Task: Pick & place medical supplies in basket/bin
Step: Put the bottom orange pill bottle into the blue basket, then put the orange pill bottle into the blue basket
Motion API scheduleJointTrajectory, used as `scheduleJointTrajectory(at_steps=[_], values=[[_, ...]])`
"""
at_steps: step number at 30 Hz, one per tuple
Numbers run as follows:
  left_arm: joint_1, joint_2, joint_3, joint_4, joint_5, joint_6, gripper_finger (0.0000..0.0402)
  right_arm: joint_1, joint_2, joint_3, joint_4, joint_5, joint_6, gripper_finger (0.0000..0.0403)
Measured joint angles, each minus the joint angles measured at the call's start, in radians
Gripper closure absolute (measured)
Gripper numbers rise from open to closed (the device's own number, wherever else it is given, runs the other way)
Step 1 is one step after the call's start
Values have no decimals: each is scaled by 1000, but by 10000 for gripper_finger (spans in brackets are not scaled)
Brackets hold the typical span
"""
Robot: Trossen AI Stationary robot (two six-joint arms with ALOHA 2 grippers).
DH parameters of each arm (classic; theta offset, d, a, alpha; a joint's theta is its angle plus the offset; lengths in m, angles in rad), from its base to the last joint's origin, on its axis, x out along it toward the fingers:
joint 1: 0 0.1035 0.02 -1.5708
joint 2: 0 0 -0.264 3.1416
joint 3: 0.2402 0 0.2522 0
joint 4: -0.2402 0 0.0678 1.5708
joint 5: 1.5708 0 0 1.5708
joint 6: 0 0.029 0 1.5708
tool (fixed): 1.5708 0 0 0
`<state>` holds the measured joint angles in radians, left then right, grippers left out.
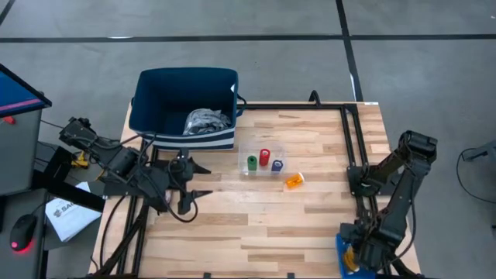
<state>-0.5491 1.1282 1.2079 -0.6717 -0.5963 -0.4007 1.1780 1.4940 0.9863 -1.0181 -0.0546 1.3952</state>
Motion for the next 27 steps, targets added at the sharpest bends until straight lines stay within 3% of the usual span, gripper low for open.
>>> scheduleJointTrajectory(at_steps=[10,17,22,24,27], values=[[0,0,0,0,-1,0,124,32,-3,9,-23,-1,99,205],[0,0,0,0,-2,0,124,-63,-3,74,-220,210,99,180],[0,0,0,-1,-15,0,124,-192,-5,82,-226,397,90,164],[0,0,0,0,-15,0,124,-254,-6,81,-198,442,29,159],[0,0,0,-1,-15,0,124,-352,-6,74,-94,474,-203,156]])
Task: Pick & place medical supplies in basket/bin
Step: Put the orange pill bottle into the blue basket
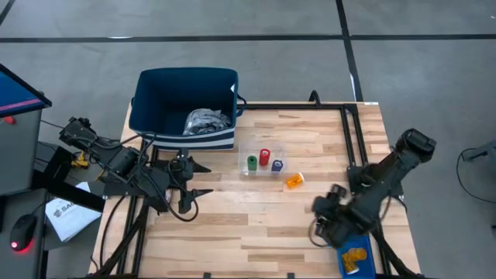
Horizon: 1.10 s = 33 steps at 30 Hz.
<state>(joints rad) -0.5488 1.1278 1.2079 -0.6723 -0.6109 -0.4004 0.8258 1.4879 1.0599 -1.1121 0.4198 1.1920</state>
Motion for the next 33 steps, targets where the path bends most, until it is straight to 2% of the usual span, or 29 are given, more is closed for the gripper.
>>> scheduleJointTrajectory(at_steps=[3,6,9,14,23,28,33], values=[[0,0,0,0,0,0,124,-92,0,0,88,-4,-310,156],[0,0,0,0,0,0,124,-180,0,0,101,-7,-563,156],[-4,0,0,0,0,-1,124,-273,-1,-21,132,-20,-772,156],[-17,0,0,0,1,-19,124,-407,0,-129,259,-128,-1050,156],[-35,2,0,1,0,-66,124,-561,0,-196,382,-107,-1274,156],[-35,5,0,0,-1,-84,124,-629,0,-237,443,-205,-1306,156],[-34,5,0,0,-2,-87,124,-658,0,-273,475,-240,-1340,156]])
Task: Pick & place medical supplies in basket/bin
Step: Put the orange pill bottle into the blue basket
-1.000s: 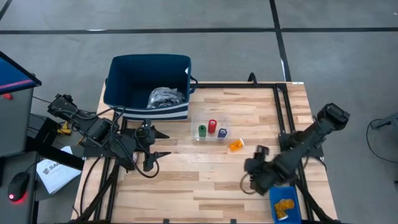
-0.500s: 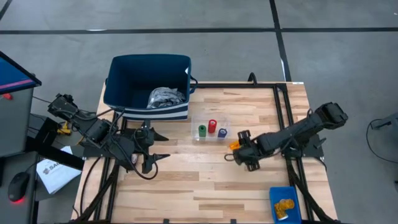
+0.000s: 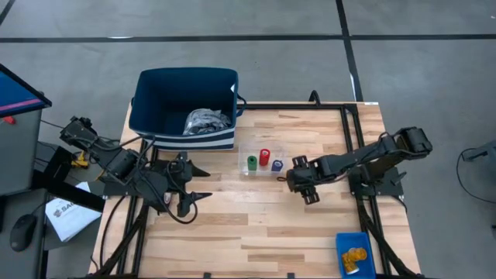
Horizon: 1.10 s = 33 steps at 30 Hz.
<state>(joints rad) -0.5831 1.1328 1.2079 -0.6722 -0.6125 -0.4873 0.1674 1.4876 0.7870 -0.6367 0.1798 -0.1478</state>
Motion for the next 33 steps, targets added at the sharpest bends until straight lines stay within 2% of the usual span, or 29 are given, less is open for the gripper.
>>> scheduleJointTrajectory(at_steps=[6,11,22,33], values=[[0,0,0,0,0,0,124,-16,1,-26,27,-69,25,157],[0,0,0,0,0,0,124,41,1,-25,32,-129,119,166],[0,0,0,0,3,3,124,197,10,-23,192,-132,322,174],[-4,1,0,21,20,-17,124,291,155,8,210,-145,332,174]])
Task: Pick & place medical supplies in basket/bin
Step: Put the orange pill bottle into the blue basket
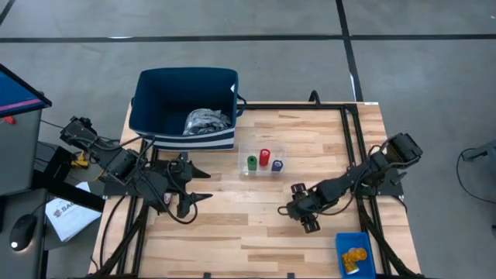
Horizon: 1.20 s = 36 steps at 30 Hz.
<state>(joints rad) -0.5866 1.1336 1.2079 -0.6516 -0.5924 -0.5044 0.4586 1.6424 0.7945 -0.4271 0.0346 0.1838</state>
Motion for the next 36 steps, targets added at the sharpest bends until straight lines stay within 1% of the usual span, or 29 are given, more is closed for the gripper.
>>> scheduleJointTrajectory(at_steps=[2,5,7,9,11,13,16,19,21,23,25,27,32,36], values=[[-7,0,0,5,5,-1,124,7,17,23,-22,10,-3,174],[-9,0,0,5,6,-1,124,13,19,77,-75,69,10,175],[-9,0,0,5,6,-2,124,10,-15,127,-111,109,70,175],[-9,0,0,5,5,-1,124,8,-57,167,-151,157,178,175],[-9,0,0,6,5,-1,124,7,-94,210,-208,217,353,175],[-9,0,0,10,5,-2,124,9,-134,254,-296,265,578,174],[-9,0,0,24,-1,0,124,30,-165,287,-463,303,1005,170],[-9,0,0,38,-2,6,124,72,-166,287,-534,300,1362,159],[-9,0,0,38,-2,8,124,102,-148,284,-540,276,1528,150],[-9,0,0,46,6,29,124,122,-114,275,-539,251,1651,143],[-9,0,0,58,18,51,124,130,-75,270,-533,213,1739,137],[-9,0,0,77,30,70,124,136,-41,270,-525,194,1786,132],[-9,0,0,95,62,87,124,136,27,270,-466,157,1840,130],[-9,0,0,95,69,86,124,134,75,270,-471,127,1870,130]])
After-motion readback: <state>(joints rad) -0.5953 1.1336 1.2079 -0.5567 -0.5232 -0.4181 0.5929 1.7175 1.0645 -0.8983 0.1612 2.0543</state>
